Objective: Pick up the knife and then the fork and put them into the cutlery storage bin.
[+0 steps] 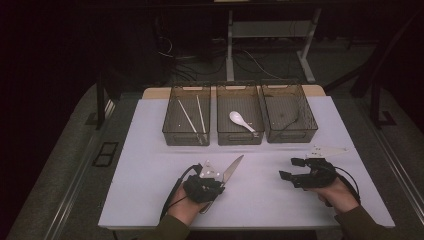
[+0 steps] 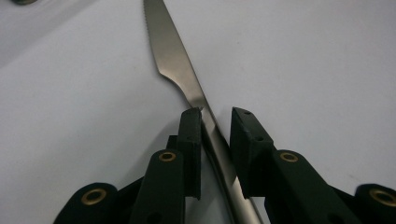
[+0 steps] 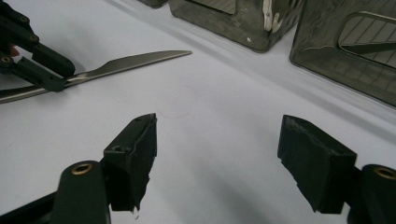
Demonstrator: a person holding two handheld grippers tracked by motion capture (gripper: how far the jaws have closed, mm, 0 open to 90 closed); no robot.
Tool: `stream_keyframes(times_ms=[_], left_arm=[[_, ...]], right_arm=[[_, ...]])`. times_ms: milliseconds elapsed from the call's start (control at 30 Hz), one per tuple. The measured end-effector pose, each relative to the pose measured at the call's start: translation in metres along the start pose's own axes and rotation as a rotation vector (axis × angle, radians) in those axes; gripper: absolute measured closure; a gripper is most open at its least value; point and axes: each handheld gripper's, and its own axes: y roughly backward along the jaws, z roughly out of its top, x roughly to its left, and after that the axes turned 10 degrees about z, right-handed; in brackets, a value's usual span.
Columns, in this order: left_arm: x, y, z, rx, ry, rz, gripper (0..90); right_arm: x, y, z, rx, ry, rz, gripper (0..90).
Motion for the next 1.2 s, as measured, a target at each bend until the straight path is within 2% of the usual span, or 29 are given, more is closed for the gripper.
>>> stream_keyframes(times_ms=[67,100,133,200,300,533,600,633,667,833,967,1100,1200], left_arm=[[-0.003,-0.001,0.001,0.004,0.005,0.023,73.4],[-0.002,-0.001,0.002,0.009,-0.024,0.03,73.5],[-0.002,-0.001,0.002,0.013,-0.03,0.032,73.7],[-0.003,-0.002,0.003,0.007,-0.001,0.025,75.2],[-0.002,-0.003,0.003,0.003,-0.022,0.01,79.2],[0.0,-0.004,0.001,-0.024,-0.047,-0.01,77.9],[-0.001,-0.004,-0.001,-0.039,-0.053,-0.003,77.8],[-0.001,-0.004,-0.002,-0.042,-0.074,0.002,77.9],[-0.002,-0.004,-0.002,-0.048,-0.078,0.004,78.3],[-0.001,-0.004,-0.001,-0.055,-0.113,-0.002,79.5],[0.0,-0.002,0.002,-0.075,-0.122,-0.017,79.5],[0.002,0.004,0.005,-0.12,-0.082,-0.028,79.5],[0.003,0.011,0.008,-0.171,-0.061,-0.038,79.5]], right_arm=[[0.0,0.0,0.0,0.002,-0.002,0.0,28.3],[0.0,0.0,0.0,0.001,-0.004,0.0,28.4],[0.0,0.0,0.0,0.0,-0.006,0.002,28.4],[0.0,0.0,0.0,-0.002,-0.008,0.001,28.4],[-0.001,0.0,0.0,-0.003,-0.012,-0.003,28.5],[-0.001,0.0,0.0,-0.003,-0.014,0.001,28.6],[-0.001,0.0,0.0,-0.003,-0.013,0.002,28.6],[-0.001,0.0,0.0,-0.004,-0.014,0.001,28.6],[0.0,0.0,0.0,-0.004,-0.015,0.002,28.7],[0.001,-0.002,0.001,0.001,-0.018,0.014,28.7],[0.003,-0.003,0.001,-0.002,-0.022,0.05,27.9],[0.007,-0.003,0.003,-0.032,-0.051,0.12,26.4],[0.01,-0.006,0.005,-0.059,-0.072,0.15,27.6]])
